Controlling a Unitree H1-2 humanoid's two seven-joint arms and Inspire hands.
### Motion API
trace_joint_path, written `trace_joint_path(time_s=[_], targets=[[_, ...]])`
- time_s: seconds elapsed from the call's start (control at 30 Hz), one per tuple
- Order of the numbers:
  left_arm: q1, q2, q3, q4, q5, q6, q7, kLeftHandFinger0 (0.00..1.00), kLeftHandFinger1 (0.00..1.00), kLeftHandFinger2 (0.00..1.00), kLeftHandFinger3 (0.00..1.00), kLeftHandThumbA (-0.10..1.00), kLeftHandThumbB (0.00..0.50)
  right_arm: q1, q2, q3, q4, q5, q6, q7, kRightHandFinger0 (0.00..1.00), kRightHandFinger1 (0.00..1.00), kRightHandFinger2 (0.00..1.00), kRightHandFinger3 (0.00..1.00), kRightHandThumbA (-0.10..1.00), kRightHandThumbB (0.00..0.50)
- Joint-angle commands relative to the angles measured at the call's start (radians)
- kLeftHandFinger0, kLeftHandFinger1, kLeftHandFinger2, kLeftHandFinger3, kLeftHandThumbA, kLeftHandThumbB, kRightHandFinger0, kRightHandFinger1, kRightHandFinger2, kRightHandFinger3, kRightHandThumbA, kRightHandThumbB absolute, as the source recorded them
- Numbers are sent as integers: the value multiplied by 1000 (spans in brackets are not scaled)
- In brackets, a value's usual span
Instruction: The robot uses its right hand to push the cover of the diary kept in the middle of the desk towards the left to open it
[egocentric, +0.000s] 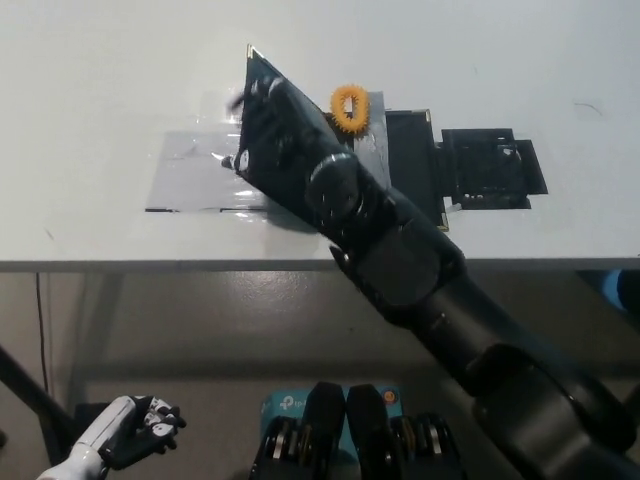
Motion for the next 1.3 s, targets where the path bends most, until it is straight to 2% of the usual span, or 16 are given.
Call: trace_joint_path(time_s=[0.0, 0.03, 0.1, 0.13, 0.17, 0.2, 0.23, 0.5, 0.6, 0.63, 0.8, 0.93, 1.0, 1.1, 1.17, 1.27], targets=[[-16, 39, 4, -26, 16, 6, -18, 556, 635, 314, 426, 426, 500, -7, -40, 68, -56, -155, 47, 51, 25, 44, 61, 313, 1000, 295], [-15, 37, 9, -23, 9, 4, -19, 571, 630, 314, 424, 428, 500, 17, -50, 70, -68, -154, 52, 57, 197, 214, 218, 393, 1000, 252], [-13, 35, 12, -22, 7, 9, -17, 576, 629, 312, 419, 427, 500, 61, -67, 60, -87, -146, 45, 67, 348, 373, 400, 478, 1000, 228], [-14, 33, 14, -17, 5, 4, -16, 579, 629, 304, 411, 423, 500, 77, -73, 55, -85, -145, 34, 68, 347, 364, 395, 483, 1000, 230], [-10, 33, 20, -13, 1, -4, -13, 569, 624, 293, 397, 416, 500, 112, -80, 47, -71, -144, 24, 64, 448, 463, 499, 602, 1000, 228], [-10, 33, 21, -12, 0, -5, -13, 567, 623, 292, 395, 416, 500, 117, -80, 43, -72, -148, 23, 66, 457, 468, 509, 618, 1000, 231], [-9, 33, 24, -16, -1, -6, -14, 547, 609, 288, 388, 418, 500, 133, -82, 38, -74, -149, 22, 60, 362, 371, 417, 598, 1000, 235], [-11, 24, 34, -9, -5, -2, -12, 536, 608, 282, 388, 417, 500, 231, -45, 8, -34, -155, 6, 81, 588, 598, 627, 643, 1000, 256], [-12, 20, 32, -1, -4, -3, -10, 538, 619, 294, 393, 425, 500, 275, -16, 28, -31, -185, -13, 66, 547, 549, 535, 581, 1000, 236], [-11, 18, 36, -2, -8, 0, -9, 544, 625, 293, 391, 421, 500, 285, -10, 25, -25, -185, -39, 63, 513, 509, 492, 515, 1000, 275], [2, 21, 43, -7, -11, 5, -8, 534, 610, 293, 400, 433, 500, 279, -5, 13, -41, -195, -39, 91, 565, 551, 514, 565, 1000, 250], [21, 24, 55, -9, -16, -3, -9, 525, 609, 292, 402, 459, 500, 266, -36, -21, -139, -178, 5, 144, 654, 648, 658, 694, 1000, 241], [25, 25, 60, -9, -12, 0, -7, 536, 622, 304, 420, 454, 500, 254, -57, -37, -183, -176, -1, 159, 624, 621, 655, 662, 1000, 219], [37, 30, 63, -3, -7, -18, -9, 541, 622, 308, 428, 477, 500, 240, -94, -65, -262, -177, 1, 173, 732, 683, 697, 685, 1000, 177], [46, 20, 74, -5, -14, -10, -2, 530, 617, 300, 417, 452, 500, 227, -116, -132, -350, -124, 71, 218, 781, 753, 775, 822, 1000, 182], [55, 8, 91, 8, -25, -17, 5, 474, 574, 260, 371, 440, 500, 206, -130, -271, -495, -28, 209, 269, 935, 858, 763, 829, 1000, 194]])
